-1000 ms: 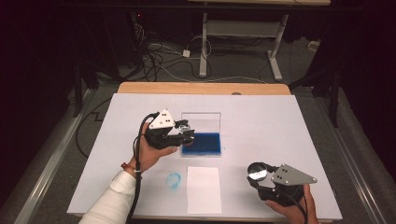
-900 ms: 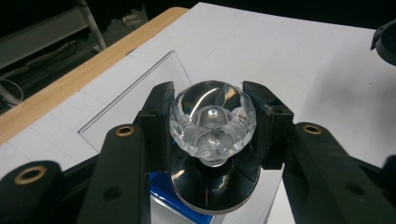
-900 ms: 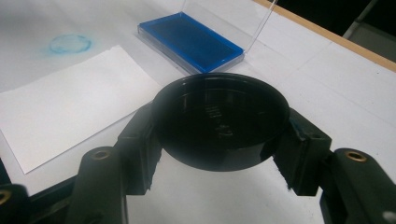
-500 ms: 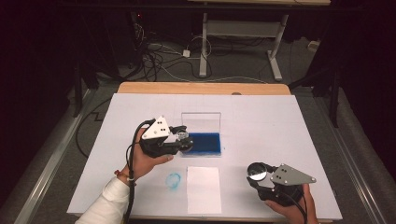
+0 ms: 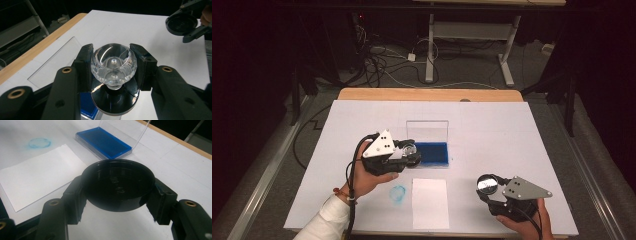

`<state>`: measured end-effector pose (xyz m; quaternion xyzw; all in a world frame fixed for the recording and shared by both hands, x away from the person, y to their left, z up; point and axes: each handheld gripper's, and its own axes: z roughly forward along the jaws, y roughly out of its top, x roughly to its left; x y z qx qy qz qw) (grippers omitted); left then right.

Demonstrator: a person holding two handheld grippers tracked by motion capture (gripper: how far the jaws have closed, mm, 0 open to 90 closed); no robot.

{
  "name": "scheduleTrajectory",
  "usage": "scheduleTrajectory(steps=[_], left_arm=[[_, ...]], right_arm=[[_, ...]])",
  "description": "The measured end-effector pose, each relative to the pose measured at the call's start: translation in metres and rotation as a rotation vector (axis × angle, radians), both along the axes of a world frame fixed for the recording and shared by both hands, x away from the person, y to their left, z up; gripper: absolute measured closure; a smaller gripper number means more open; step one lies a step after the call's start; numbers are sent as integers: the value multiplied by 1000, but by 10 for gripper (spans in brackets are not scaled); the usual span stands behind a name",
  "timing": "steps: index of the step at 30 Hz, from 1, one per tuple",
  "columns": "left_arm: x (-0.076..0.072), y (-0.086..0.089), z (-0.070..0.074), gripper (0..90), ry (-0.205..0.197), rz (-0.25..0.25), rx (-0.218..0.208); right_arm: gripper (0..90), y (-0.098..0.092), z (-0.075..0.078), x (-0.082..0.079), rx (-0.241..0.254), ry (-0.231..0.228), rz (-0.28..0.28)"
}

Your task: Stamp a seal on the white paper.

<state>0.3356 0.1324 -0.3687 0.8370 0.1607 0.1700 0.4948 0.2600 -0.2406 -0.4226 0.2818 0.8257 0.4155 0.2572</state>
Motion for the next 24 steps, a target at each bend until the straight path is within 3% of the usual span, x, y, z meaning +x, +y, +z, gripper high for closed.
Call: scheduleTrajectory(steps=[11, 24], left_arm=[[-18, -5, -4, 548, -14, -34, 0], [-29, -14, -9, 548, 8, -97, 2]], right_arm=[[391, 2, -1, 1, 1, 10, 5], [391, 4, -2, 1, 1, 13, 17]])
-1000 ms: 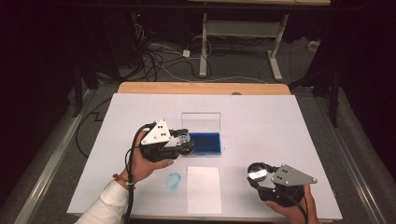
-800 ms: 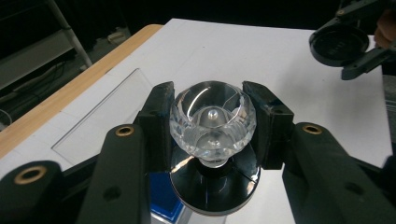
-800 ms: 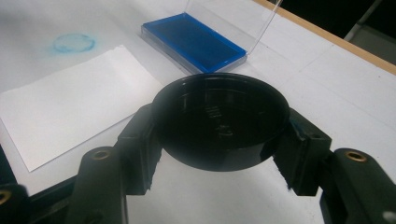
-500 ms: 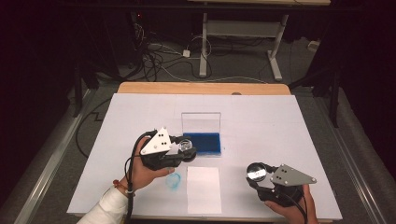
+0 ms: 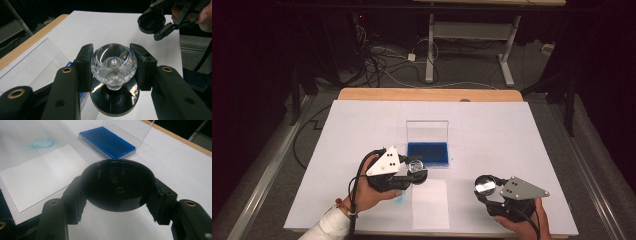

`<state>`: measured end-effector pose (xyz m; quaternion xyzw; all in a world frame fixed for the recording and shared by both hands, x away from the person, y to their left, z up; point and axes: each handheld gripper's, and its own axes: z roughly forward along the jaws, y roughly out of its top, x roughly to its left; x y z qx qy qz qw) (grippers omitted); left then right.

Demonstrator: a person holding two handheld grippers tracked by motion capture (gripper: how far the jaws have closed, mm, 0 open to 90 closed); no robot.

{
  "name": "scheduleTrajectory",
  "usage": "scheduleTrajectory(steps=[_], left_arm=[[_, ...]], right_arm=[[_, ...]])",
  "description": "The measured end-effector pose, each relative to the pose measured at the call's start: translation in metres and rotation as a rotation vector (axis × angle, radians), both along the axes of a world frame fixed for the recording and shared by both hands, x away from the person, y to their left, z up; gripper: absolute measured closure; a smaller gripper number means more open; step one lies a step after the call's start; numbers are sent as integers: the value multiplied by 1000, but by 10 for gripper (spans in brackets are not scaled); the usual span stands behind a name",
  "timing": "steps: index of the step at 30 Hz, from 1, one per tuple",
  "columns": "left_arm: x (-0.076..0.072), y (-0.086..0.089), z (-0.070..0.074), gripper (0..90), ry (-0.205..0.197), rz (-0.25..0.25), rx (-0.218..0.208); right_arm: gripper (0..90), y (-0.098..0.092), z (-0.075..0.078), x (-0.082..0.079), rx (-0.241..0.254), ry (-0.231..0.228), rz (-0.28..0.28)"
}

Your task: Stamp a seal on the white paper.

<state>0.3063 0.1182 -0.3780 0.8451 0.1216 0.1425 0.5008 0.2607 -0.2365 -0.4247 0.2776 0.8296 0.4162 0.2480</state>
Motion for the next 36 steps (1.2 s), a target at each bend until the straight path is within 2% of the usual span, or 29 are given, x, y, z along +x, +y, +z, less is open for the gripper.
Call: scheduleTrajectory(steps=[18, 30, 36], left_arm=[[-13, -18, -8, 548, 10, -86, 14], [-19, -31, -29, 547, 40, -141, 52], [-20, -35, -44, 547, 53, -149, 98]], right_arm=[[391, 1, 0, -1, 0, 2, 1], [391, 2, -1, -1, -3, 5, 4], [391, 2, -1, -1, -2, 8, 5]])
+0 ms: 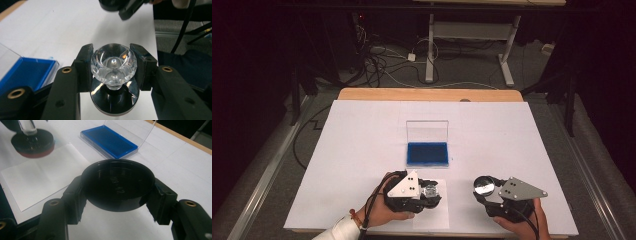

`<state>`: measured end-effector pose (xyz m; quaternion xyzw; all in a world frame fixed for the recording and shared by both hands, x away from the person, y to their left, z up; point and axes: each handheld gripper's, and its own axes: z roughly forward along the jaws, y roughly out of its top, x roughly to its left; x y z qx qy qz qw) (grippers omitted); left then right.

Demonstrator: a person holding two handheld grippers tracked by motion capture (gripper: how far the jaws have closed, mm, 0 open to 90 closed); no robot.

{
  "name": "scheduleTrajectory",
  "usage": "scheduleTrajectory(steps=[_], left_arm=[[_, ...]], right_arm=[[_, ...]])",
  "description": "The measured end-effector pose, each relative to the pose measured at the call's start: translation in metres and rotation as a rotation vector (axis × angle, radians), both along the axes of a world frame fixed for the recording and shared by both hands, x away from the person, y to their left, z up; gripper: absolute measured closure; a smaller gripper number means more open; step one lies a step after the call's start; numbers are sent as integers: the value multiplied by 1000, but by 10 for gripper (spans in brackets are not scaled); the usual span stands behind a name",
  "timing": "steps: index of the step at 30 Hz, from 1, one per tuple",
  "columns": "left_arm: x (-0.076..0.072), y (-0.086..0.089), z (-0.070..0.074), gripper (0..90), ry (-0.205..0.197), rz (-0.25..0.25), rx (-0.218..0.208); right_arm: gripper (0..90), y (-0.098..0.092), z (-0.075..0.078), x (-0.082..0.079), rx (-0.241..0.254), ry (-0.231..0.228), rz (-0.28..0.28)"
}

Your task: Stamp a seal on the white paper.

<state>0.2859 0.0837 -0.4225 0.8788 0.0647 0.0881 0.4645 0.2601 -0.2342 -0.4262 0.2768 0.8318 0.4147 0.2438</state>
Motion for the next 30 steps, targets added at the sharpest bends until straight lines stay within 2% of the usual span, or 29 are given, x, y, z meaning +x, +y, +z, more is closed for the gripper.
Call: scheduleTrajectory(steps=[8, 11, 20, 26, 30], left_arm=[[4, -1, -13, 547, 14, -12, 14], [5, 0, -14, 547, 4, -9, 28], [12, -1, -22, 547, 29, 0, 26], [12, -6, -27, 547, 17, -6, 42], [15, -6, -29, 547, 30, -7, 35]], right_arm=[[391, 1, -1, 0, -7, 1, 4], [391, 2, -1, 0, -8, 3, 3], [391, 2, -1, 0, -15, 2, 5], [391, 2, -2, 1, -16, 5, 6], [391, 2, -2, 1, -17, 5, 5]])
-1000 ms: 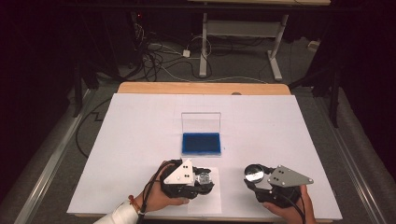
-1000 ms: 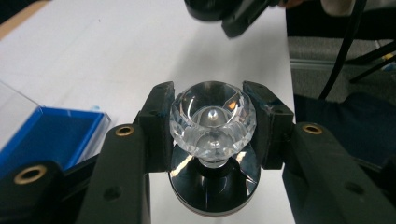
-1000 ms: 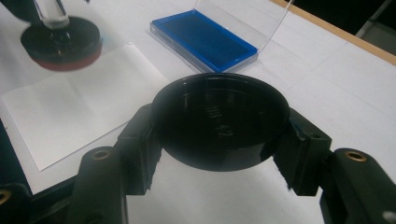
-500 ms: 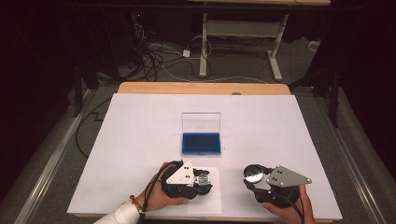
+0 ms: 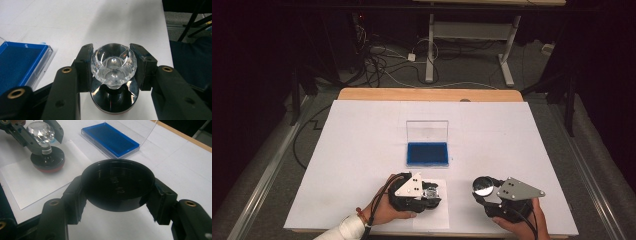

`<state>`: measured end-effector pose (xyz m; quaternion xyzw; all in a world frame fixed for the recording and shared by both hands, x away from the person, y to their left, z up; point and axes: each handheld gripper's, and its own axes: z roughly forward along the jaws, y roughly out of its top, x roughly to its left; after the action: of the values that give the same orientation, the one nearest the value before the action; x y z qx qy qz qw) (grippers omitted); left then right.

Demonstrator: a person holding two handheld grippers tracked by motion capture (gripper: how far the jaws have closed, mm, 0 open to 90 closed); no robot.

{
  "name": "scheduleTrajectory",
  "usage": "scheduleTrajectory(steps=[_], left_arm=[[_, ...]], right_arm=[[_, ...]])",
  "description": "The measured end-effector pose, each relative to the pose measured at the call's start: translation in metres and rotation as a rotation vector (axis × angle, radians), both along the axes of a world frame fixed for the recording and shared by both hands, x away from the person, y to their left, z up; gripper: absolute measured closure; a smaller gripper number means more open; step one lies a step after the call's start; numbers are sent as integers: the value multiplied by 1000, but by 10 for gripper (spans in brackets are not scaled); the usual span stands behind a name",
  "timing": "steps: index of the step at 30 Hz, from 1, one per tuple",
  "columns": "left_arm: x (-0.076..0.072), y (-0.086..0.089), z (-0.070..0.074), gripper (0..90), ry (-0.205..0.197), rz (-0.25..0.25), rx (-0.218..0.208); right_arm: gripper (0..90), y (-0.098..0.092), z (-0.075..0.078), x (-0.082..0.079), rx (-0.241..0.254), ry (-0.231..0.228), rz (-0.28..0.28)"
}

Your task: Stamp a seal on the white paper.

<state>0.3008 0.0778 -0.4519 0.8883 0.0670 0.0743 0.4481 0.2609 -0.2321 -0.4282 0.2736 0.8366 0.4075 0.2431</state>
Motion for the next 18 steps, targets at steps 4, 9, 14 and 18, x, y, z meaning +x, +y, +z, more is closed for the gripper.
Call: scheduleTrajectory(steps=[4, 9, 14, 18], left_arm=[[1, 0, -1, 547, -1, -6, 4], [0, 0, -2, 547, 1, -10, 7], [1, -1, -5, 547, 1, -7, 18], [1, -1, -8, 547, 8, -7, 22]], right_arm=[[391, 0, 0, 0, -3, 0, 2], [391, 1, 0, 0, -6, 1, 2], [391, 0, 0, 0, -8, 1, 2], [391, 1, 0, 0, -8, 0, 3]])
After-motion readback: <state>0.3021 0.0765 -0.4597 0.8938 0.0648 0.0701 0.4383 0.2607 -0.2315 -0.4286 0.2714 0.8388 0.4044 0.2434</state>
